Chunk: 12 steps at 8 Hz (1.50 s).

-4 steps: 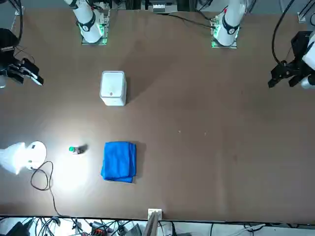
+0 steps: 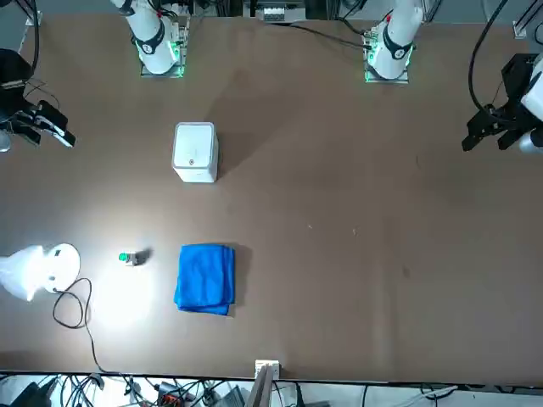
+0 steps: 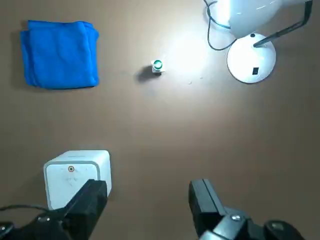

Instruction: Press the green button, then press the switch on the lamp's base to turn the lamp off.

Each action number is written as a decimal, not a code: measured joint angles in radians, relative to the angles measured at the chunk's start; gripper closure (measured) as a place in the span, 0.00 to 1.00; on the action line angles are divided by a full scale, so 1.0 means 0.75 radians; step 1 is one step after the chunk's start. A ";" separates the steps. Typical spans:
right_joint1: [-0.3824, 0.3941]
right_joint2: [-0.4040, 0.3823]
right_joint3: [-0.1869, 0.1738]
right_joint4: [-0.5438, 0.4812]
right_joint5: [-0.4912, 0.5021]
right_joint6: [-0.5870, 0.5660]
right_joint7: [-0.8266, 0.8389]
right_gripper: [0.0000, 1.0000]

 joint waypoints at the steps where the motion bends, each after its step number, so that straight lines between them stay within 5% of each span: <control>1: 0.000 0.000 0.000 0.000 0.000 0.000 0.000 0.00; 11: -0.019 0.077 -0.011 0.000 0.002 0.000 0.003 0.02; 12: -0.017 0.100 -0.008 0.000 0.003 0.000 0.003 0.22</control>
